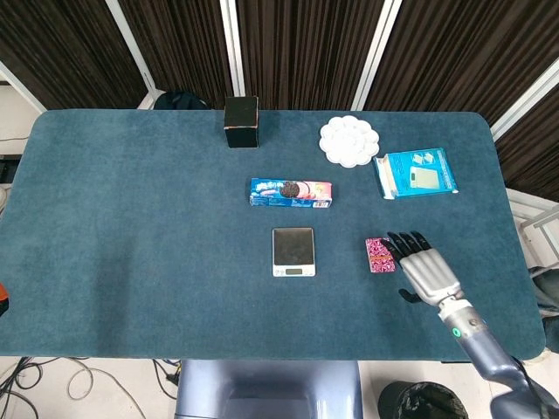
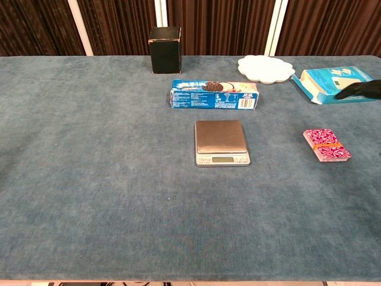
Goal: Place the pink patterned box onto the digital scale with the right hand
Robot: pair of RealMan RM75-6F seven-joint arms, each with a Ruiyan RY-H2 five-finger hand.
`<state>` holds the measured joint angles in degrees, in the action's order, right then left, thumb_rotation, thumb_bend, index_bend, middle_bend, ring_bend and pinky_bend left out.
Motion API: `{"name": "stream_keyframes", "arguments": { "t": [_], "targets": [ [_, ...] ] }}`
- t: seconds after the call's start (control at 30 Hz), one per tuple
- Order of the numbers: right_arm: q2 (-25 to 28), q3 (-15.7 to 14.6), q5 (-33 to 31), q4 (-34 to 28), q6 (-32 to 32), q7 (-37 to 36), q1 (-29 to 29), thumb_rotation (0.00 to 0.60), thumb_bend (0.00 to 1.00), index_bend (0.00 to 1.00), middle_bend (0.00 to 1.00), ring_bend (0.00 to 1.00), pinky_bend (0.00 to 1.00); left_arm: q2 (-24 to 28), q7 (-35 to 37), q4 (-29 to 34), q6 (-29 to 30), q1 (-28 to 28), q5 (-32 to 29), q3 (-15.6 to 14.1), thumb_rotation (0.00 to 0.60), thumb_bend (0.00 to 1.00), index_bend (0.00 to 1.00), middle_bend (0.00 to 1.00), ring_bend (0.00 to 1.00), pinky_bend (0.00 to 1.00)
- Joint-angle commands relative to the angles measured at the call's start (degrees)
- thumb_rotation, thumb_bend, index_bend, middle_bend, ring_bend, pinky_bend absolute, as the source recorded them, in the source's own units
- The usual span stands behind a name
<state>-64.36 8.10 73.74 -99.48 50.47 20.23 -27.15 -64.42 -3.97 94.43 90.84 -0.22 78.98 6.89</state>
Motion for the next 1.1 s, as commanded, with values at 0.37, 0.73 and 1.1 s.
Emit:
{"name": "stream_keyframes", "arguments": {
  "t": [0.37,0.73,1.1],
  "targets": [
    [-7.69,0.77,-14.05,7.34,-6.89,7.38,-7.75,0.6,0.32,0.0,0.0,0.0,0.0,-0.02,-0.38,-0.08,-0.19,-0.07,-0.19,-0.02,0.6,0.66,0.08,0.0,0.0,0.0],
    [-10.45,-0.71,-18.13,12.23,-8.06,9.03,-10.6,0.6,0.32,0.0,0.0,0.0,0.0,-0.18,-0.87,-0.18,-0.2,-0.13,-0.14,-0.07,0.6,0.66,0.08,0.0,0.0,0.0],
    [-13.51,-1.71,-18.75,16.07,-8.25,8.23,-12.07,0.6,0.32,0.0,0.06,0.0,0.0,-0.34,-1.14,-0.24,-0.08,-0.11,-0.37,0.06,0.6,0.66,0.08,0.0,0.0,0.0]
  ]
}}
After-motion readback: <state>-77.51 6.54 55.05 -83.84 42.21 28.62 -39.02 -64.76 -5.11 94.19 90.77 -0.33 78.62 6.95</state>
